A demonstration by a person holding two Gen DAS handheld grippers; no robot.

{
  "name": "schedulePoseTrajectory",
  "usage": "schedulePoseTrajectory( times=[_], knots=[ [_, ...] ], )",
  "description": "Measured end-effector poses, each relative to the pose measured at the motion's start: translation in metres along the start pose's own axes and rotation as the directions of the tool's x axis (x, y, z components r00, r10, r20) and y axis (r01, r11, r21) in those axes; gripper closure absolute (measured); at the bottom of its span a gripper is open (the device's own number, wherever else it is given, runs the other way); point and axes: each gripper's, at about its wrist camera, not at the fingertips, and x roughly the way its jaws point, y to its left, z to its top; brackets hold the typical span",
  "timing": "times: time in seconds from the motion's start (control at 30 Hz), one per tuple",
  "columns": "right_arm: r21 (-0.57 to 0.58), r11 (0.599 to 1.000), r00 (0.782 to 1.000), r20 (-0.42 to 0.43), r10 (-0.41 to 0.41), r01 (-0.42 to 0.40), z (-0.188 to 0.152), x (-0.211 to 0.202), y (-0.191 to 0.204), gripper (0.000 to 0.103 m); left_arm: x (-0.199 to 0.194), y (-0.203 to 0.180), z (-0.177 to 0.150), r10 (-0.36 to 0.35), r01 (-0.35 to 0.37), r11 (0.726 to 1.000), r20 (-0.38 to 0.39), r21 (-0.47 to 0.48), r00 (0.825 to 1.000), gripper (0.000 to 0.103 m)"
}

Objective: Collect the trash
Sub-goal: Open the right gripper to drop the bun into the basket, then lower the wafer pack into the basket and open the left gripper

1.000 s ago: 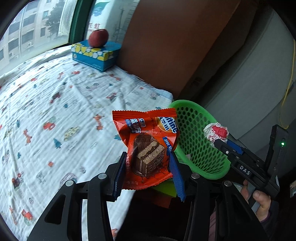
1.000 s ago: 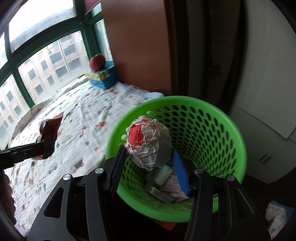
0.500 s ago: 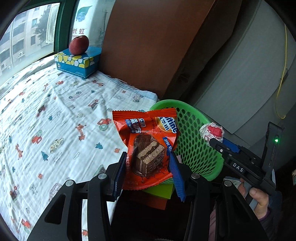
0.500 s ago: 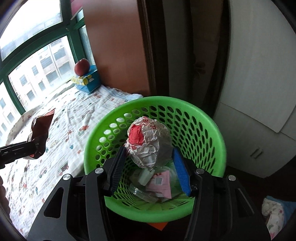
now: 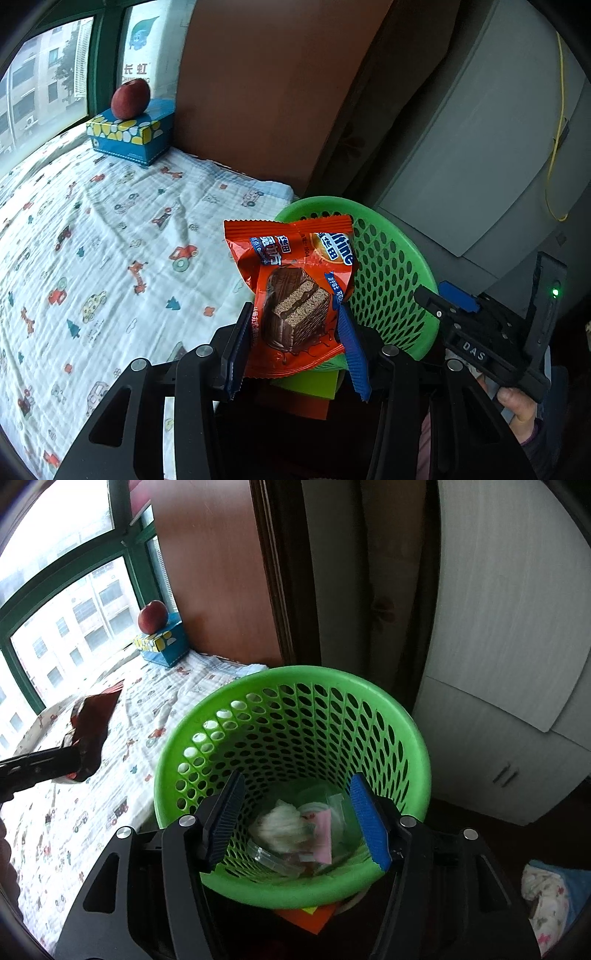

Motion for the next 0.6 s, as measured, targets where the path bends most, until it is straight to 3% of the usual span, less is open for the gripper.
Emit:
schedulePoseTrajectory(
  times=[0.6],
  knots=[
    [-0.031, 0.999, 0.998, 0.045, -0.037, 0.039, -0.012, -0.028, -0.005, 0.035, 0.024, -0.031, 0.012, -0.006, 0.008, 0.997, -0.022, 0.073, 1.000, 0.058]
  ],
)
